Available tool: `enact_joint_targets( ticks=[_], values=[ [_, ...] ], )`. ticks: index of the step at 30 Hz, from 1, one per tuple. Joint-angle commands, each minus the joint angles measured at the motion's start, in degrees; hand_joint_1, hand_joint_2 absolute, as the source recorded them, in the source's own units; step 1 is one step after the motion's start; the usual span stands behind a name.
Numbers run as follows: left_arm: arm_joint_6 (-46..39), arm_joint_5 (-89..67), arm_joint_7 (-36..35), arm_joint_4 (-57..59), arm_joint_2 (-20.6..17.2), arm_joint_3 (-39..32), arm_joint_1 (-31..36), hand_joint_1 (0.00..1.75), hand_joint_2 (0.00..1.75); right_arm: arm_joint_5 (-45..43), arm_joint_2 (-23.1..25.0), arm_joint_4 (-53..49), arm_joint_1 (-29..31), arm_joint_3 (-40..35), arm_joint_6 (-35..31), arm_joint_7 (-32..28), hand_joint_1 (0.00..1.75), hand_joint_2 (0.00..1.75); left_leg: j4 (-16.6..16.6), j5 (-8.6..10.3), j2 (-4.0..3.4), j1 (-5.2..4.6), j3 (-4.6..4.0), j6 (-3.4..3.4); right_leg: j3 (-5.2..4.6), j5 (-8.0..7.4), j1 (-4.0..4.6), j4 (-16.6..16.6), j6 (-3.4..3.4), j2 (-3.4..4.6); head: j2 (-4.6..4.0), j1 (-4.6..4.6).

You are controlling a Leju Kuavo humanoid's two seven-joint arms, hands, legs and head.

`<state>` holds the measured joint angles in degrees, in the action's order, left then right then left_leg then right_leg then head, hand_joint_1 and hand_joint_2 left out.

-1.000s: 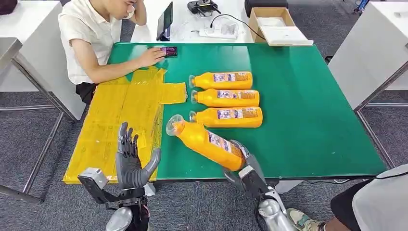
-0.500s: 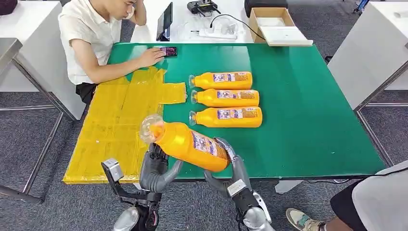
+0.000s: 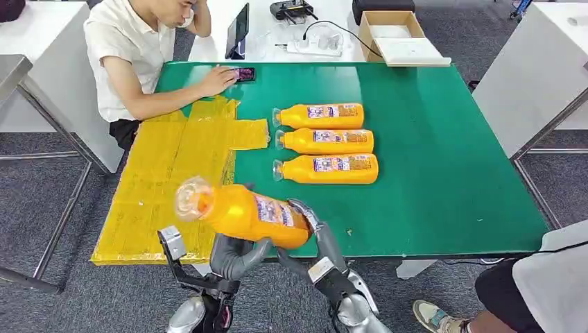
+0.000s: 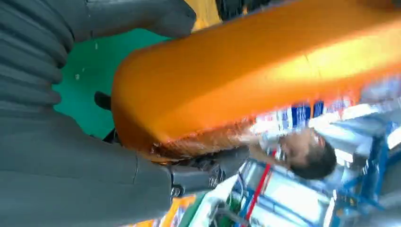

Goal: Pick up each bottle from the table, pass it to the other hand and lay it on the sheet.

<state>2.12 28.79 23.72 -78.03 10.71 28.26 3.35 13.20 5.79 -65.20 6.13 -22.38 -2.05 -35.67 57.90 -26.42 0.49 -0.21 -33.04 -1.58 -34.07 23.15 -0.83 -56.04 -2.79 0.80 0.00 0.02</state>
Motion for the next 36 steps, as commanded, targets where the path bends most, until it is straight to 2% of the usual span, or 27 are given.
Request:
enact_joint_targets(
  ticks=[1, 11, 23, 24, 36],
  values=[
    [0.35, 0.46, 0.26, 1.10, -1.74, 0.39, 1.14, 0.00, 1.75, -1.73, 1.75, 14.47, 5.73, -1.75, 0.35, 1.78, 1.75, 1.75, -0.08, -0.03, -0.12, 0.05, 0.20, 0.09, 0.18, 0.01, 0.06, 0.07, 0.11, 0.03, 0.00, 0.00],
    [-3.12, -0.36, 0.58, 4.41, -0.37, -2.30, 4.26, 0.00, 1.75, 2.87, 3.29, 17.07, 6.60, -7.19, -1.03, 2.09, 1.75, 1.75, -0.06, -0.01, -0.02, 0.05, 0.17, 0.14, 0.17, 0.02, 0.06, 0.05, 0.14, -0.07, -0.02, 0.02],
    [-4.31, -0.78, 0.95, 4.67, -0.15, -2.74, 4.55, 0.00, 1.75, 3.91, 3.38, 18.15, 6.79, -8.48, -1.48, 1.95, 1.75, 1.75, -0.04, 0.01, 0.00, 0.03, 0.08, 0.08, 0.08, 0.01, 0.04, 0.03, 0.08, -0.05, 0.00, 0.00],
    [-4.86, -3.29, 1.27, 5.61, -0.42, -2.07, 5.72, 1.75, 1.75, 5.10, 4.22, 19.76, 6.89, -10.71, -3.22, 1.06, 1.75, 1.75, -0.04, -0.01, -0.02, 0.07, 0.13, 0.11, 0.14, 0.03, 0.08, 0.04, 0.11, -0.06, 0.00, 0.00],
    [-6.62, -10.45, 3.81, 5.67, -1.00, -1.04, 5.19, 1.75, 1.75, 3.93, 3.52, 16.29, 6.58, -11.63, -1.75, 1.17, 1.75, 1.75, -0.02, 0.00, 0.05, 0.05, 0.09, 0.11, 0.10, 0.05, 0.06, 0.01, 0.10, -0.12, 0.00, 0.02]
  ],
)
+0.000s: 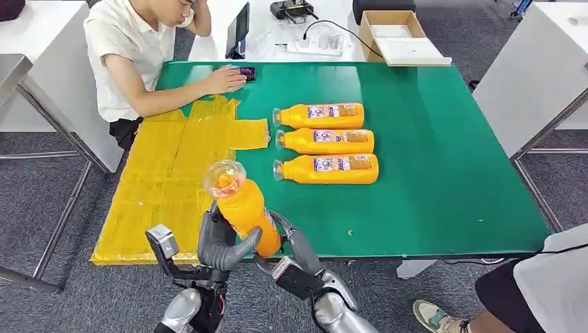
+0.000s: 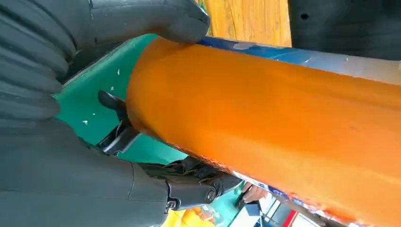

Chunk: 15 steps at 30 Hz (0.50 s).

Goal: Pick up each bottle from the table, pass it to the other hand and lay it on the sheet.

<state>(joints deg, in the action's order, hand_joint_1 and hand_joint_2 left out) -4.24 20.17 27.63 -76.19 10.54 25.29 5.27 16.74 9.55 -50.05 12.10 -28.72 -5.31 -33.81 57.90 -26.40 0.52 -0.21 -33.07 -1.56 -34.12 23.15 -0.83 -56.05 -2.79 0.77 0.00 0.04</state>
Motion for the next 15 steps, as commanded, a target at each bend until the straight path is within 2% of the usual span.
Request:
enact_joint_targets(
  ticks=[1, 3, 7, 8, 9, 10, 12, 13, 15],
  values=[
    [-0.37, -2.87, -0.66, 3.98, -0.88, 2.09, 3.19, 1.75, 1.75, 0.29, -0.49, 0.30, 0.39, -5.51, 1.75, -0.60, 1.75, 1.75, -0.03, -0.01, 0.01, 0.03, 0.07, 0.07, 0.08, 0.03, 0.03, 0.01, 0.07, -0.07, 0.00, -0.02],
    [3.45, -0.42, -1.99, 3.60, -0.66, 1.20, 2.52, 1.75, 1.75, 0.18, -1.10, -2.27, -0.12, -6.15, 2.28, -0.17, 1.75, 1.75, -0.02, -0.02, 0.01, 0.05, 0.11, 0.09, 0.13, 0.04, 0.06, 0.04, 0.09, -0.10, -0.02, -0.02],
    [3.55, -0.25, -2.31, 2.98, -0.54, 0.00, 2.21, 1.75, 1.75, -0.03, -1.59, -4.70, -0.88, -6.23, 2.40, 0.73, 1.75, 1.75, -0.03, -0.05, -0.03, 0.07, 0.18, 0.12, 0.19, 0.06, 0.08, 0.04, 0.13, -0.08, 0.00, 0.00],
    [3.32, -0.07, -2.72, 2.92, -0.43, -0.53, 2.26, 1.75, 1.75, 0.04, -1.63, -5.04, -1.10, -6.21, 2.07, 0.99, 1.62, 1.75, 0.00, -0.03, -0.02, 0.04, 0.08, 0.08, 0.09, 0.04, 0.05, 0.01, 0.09, -0.06, -0.02, 0.00],
    [2.98, -0.36, -2.96, 3.01, -0.60, -0.83, 2.42, 1.75, 1.75, -0.13, -1.52, -5.29, -1.29, -6.02, 1.80, 1.05, 0.42, 1.75, -0.02, -0.02, -0.02, 0.04, 0.05, 0.06, 0.06, 0.02, 0.05, 0.02, 0.07, -0.04, 0.00, 0.00],
    [2.50, -0.68, -3.19, 3.16, -0.72, -1.06, 2.54, 1.75, 1.75, -0.48, -1.34, -5.58, -1.51, -5.69, 1.56, 0.92, 0.00, 1.75, 0.00, -0.04, 0.01, 0.04, 0.09, 0.09, 0.12, 0.05, 0.05, 0.00, 0.10, -0.09, -0.02, 0.00],
    [0.28, -2.25, -4.31, 3.86, -1.09, -1.52, 3.23, 1.75, 1.75, -1.24, -1.02, -6.85, -2.18, -5.21, 1.21, 0.89, 0.00, 1.75, -0.01, -0.04, -0.03, 0.07, 0.09, 0.09, 0.11, 0.04, 0.08, 0.02, 0.11, -0.05, -0.02, 0.00],
    [-0.65, -3.42, -4.65, 4.51, -1.59, -1.56, 3.85, 1.75, 1.75, -1.29, -1.04, -7.53, -2.38, -5.26, 1.06, 0.87, 0.00, 0.00, -0.01, -0.06, -0.03, 0.06, 0.15, 0.12, 0.16, 0.08, 0.07, -0.01, 0.14, -0.07, 0.00, 0.00],
    [-2.10, -5.40, -4.77, 6.18, -2.25, -2.17, 5.22, 1.75, 1.75, -1.12, -1.31, -9.09, -2.79, -5.29, 0.22, 0.65, 0.00, 0.00, -0.04, -0.02, -0.01, 0.03, 0.10, 0.10, 0.11, 0.04, 0.04, 0.01, 0.11, -0.07, -0.02, 0.00]
  ],
)
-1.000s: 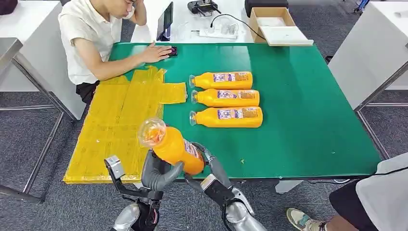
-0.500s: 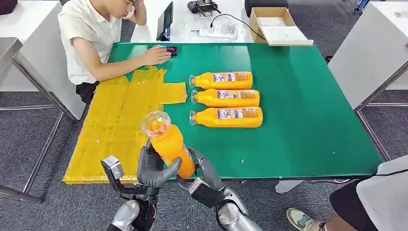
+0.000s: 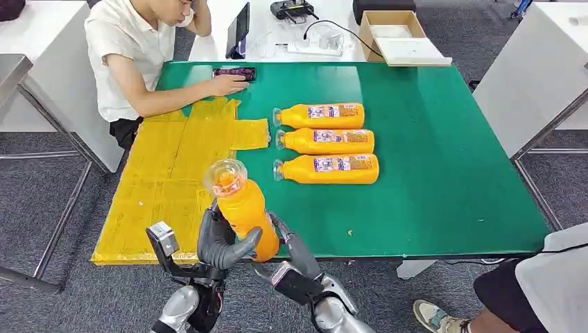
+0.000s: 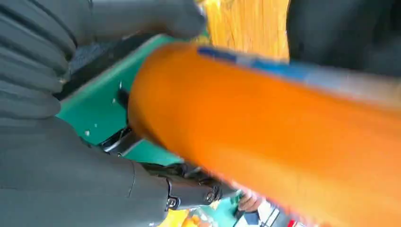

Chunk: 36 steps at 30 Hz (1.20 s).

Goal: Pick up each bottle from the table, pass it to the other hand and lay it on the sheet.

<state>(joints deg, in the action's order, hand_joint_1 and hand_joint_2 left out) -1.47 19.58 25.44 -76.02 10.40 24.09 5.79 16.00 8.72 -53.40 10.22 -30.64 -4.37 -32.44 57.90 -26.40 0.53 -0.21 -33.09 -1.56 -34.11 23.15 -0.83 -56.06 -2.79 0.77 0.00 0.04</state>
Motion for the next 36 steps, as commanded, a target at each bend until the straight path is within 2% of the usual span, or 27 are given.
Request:
enact_joint_targets(
  ticks=[1, 7, 8, 13, 15, 20, 23, 25, 31, 34, 35, 36],
  values=[
    [-4.81, -4.72, -2.58, 6.01, -2.24, -1.14, 4.87, 1.75, 1.75, -0.38, -0.50, -5.80, -0.86, -3.35, -0.72, -0.73, 0.00, 0.00, -0.01, -0.02, -0.01, 0.05, 0.11, 0.11, 0.11, 0.04, 0.06, 0.00, 0.12, -0.08, 0.00, -0.02],
    [-6.67, -6.62, -2.79, 6.95, -2.38, -1.36, 5.55, 1.75, 1.75, 0.11, -0.60, -6.12, -0.98, -3.19, -1.86, -1.07, 0.00, 0.00, -0.05, -0.05, -0.13, 0.06, 0.21, 0.14, 0.19, 0.04, 0.07, 0.03, 0.15, 0.01, -0.02, 0.00],
    [-9.28, -9.51, -2.45, 7.72, -3.22, -1.69, 6.76, 1.75, 1.75, 1.98, -0.77, -6.24, -0.83, -3.38, -4.37, -1.21, 0.00, 0.00, -0.06, -0.02, -0.06, 0.06, 0.14, 0.11, 0.13, 0.02, 0.07, 0.05, 0.12, -0.04, -0.02, -0.02],
    [-15.62, -20.36, -1.02, 8.71, -7.54, -4.94, 10.75, 1.75, 1.75, 4.24, -1.30, -6.43, -1.02, -1.25, -8.99, -1.16, 0.00, 0.00, -0.06, -0.02, -0.10, 0.06, 0.17, 0.13, 0.16, 0.02, 0.07, 0.01, 0.16, 0.00, 0.00, 0.02],
    [-16.26, -26.30, -1.47, 7.33, -8.53, -7.51, 10.59, 1.75, 1.75, 4.91, -1.33, -6.34, -1.57, 0.67, -10.01, -1.46, 0.00, 0.00, -0.05, 0.02, -0.09, 0.04, 0.08, 0.07, 0.05, -0.03, 0.04, 0.02, 0.09, 0.03, -0.02, 0.00],
    [-27.11, -47.61, -3.43, 6.56, -12.16, -9.49, 10.34, 1.75, 1.75, 7.47, -1.56, -9.58, -4.46, 6.79, -18.39, -1.97, 0.00, 0.00, -0.05, 0.06, 0.07, 0.09, 0.14, 0.16, 0.12, 0.05, 0.08, -0.01, 0.12, -0.11, 0.00, -0.02],
    [-25.56, -48.32, -3.62, 6.11, -12.04, -10.95, 9.56, 1.75, 1.75, 5.95, -1.33, -12.24, -6.28, 9.70, -18.11, -0.74, 0.00, 0.00, -0.04, 0.06, -0.04, 0.09, 0.10, 0.15, 0.07, 0.03, 0.06, -0.03, 0.10, -0.05, 0.00, 0.00],
    [-19.67, -43.55, -3.21, 4.36, -11.04, -11.51, 8.40, 1.75, 1.75, 5.30, -1.26, -12.88, -6.93, 11.60, -17.40, -0.46, 0.00, 0.00, -0.02, 0.05, 0.05, 0.11, 0.10, 0.16, 0.10, 0.07, 0.08, -0.04, 0.12, -0.15, 0.00, 0.00],
    [-19.29, -43.33, -3.30, 4.31, -10.85, -11.26, 8.38, 1.75, 1.75, 5.05, -0.86, -12.38, -6.86, 11.99, -17.35, -0.40, 0.00, 0.00, 0.00, 0.01, -0.01, 0.13, 0.11, 0.19, 0.15, 0.06, 0.12, -0.02, 0.15, -0.08, 0.00, 0.00],
    [-27.58, -57.22, -5.37, 8.32, -12.81, -8.22, 11.14, 1.75, 1.75, 4.92, -0.47, -12.40, -7.46, 11.89, -16.42, -0.85, 0.00, 0.00, -0.03, 0.08, 0.11, 0.10, 0.01, 0.16, 0.06, 0.03, 0.08, -0.01, 0.11, -0.14, 0.00, 0.00],
    [-29.82, -64.83, -8.17, 12.21, -14.03, -6.74, 13.46, 1.64, 1.75, 4.88, -0.32, -12.30, -7.50, 11.49, -16.05, -1.13, 0.00, 0.00, -0.02, 0.07, 0.12, 0.12, 0.05, 0.18, 0.10, 0.05, 0.10, -0.01, 0.14, -0.18, -0.02, 0.00],
    [-29.25, -67.05, -9.58, 15.56, -14.37, -6.29, 15.38, 1.64, 1.75, 4.89, -0.20, -12.14, -7.38, 11.11, -15.78, -1.21, 0.00, 0.00, -0.03, 0.09, 0.14, 0.10, 0.02, 0.17, 0.06, 0.04, 0.08, -0.03, 0.12, -0.18, 0.00, 0.00]
  ],
)
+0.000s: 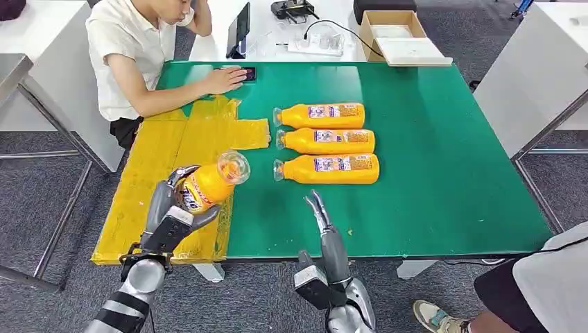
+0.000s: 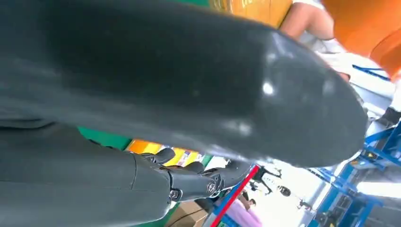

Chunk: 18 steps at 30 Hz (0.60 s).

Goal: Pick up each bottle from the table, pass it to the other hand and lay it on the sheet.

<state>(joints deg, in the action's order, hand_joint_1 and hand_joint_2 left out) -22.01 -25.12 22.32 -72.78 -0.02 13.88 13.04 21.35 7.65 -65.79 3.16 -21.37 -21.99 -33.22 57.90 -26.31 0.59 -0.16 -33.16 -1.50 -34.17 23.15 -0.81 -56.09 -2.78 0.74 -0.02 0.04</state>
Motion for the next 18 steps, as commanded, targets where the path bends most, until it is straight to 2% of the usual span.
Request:
enact_joint_targets(
  ticks=[1, 3, 6, 9, 10, 11, 14, 16, 17, 18],
  values=[
    [-7.35, -24.05, -7.32, 15.95, -4.38, 4.79, 10.21, 1.64, 1.75, -0.34, 0.94, 0.41, -0.19, 1.45, 2.06, -0.49, 0.00, 0.00, -0.03, 0.02, 0.10, 0.04, 0.07, 0.09, 0.09, 0.03, 0.05, 0.00, 0.10, -0.17, 0.02, 0.00],
    [-4.92, -26.47, -9.42, 24.46, -4.50, 5.59, 14.84, 1.75, 1.75, -0.55, 1.42, 0.99, 0.46, 0.73, 2.75, -0.58, 0.00, 0.00, -0.05, 0.05, 0.13, 0.04, 0.10, 0.09, 0.09, 0.03, 0.05, 0.01, 0.09, -0.20, 0.02, 0.00],
    [-2.18, -29.98, -11.78, 36.15, -4.24, 7.26, 20.83, 1.75, 1.75, -0.62, 1.89, 1.95, 1.36, -0.35, 3.83, -0.56, 0.00, 0.00, -0.03, 0.08, 0.12, 0.05, 0.09, 0.11, 0.09, -0.01, 0.06, 0.00, 0.10, -0.19, 0.02, 0.00],
    [0.19, -33.11, -14.09, 42.24, -4.11, 8.81, 24.04, 1.75, 1.75, -0.72, 2.33, 2.91, 1.63, -0.86, 4.30, -0.41, 0.00, 0.00, -0.03, 0.12, 0.11, 0.10, 0.14, 0.22, 0.15, 0.00, 0.09, -0.01, 0.16, -0.23, 0.00, 0.00],
    [0.79, -34.32, -15.30, 43.70, -4.11, 9.20, 24.98, 1.47, 1.75, -0.79, 2.54, 3.41, 1.75, -1.05, 4.48, -0.38, 0.00, 0.00, -0.02, 0.11, 0.06, 0.09, 0.11, 0.19, 0.11, -0.01, 0.08, -0.02, 0.11, -0.14, 0.02, 0.00],
    [1.62, -34.81, -16.30, 45.03, -3.98, 9.18, 25.78, 1.52, 1.75, -0.86, 2.74, 4.01, 1.89, -1.30, 4.70, -0.35, 0.00, 0.00, -0.02, 0.12, 0.03, 0.08, 0.08, 0.19, 0.08, -0.02, 0.07, -0.02, 0.10, -0.11, 0.02, 0.00],
    [3.72, -34.74, -16.95, 46.64, -3.73, 9.10, 26.76, 1.45, 1.75, -0.90, 2.92, 4.64, 2.13, -1.56, 4.75, -0.42, 0.00, 0.00, 0.00, 0.07, -0.02, 0.12, 0.13, 0.23, 0.15, 0.02, 0.11, -0.03, 0.13, -0.08, 0.00, 0.00],
    [5.12, -35.38, -17.95, 47.71, -3.75, 9.47, 27.40, 1.15, 1.75, -1.05, 2.99, 5.00, 2.36, -1.67, 4.83, -0.55, 0.00, 0.00, -0.03, 0.06, -0.04, 0.11, 0.15, 0.23, 0.16, 0.03, 0.09, -0.04, 0.13, -0.07, 0.02, 0.02],
    [5.98, -34.25, -18.11, 48.25, -3.43, 8.35, 27.50, 0.86, 1.75, -1.18, 3.08, 5.26, 2.47, -1.69, 4.80, -0.58, 0.00, 0.00, 0.00, 0.08, -0.01, 0.11, 0.09, 0.21, 0.11, 0.01, 0.09, -0.04, 0.11, -0.07, 0.00, 0.00],
    [5.98, -34.25, -18.11, 48.25, -3.43, 8.35, 27.50, 0.86, 1.75, -1.18, 3.08, 5.26, 2.47, -1.69, 4.80, -0.58, 0.00, 0.00, -0.01, 0.09, -0.03, 0.09, 0.08, 0.21, 0.08, 0.00, 0.07, -0.04, 0.10, -0.04, 0.02, 0.00]
  ],
)
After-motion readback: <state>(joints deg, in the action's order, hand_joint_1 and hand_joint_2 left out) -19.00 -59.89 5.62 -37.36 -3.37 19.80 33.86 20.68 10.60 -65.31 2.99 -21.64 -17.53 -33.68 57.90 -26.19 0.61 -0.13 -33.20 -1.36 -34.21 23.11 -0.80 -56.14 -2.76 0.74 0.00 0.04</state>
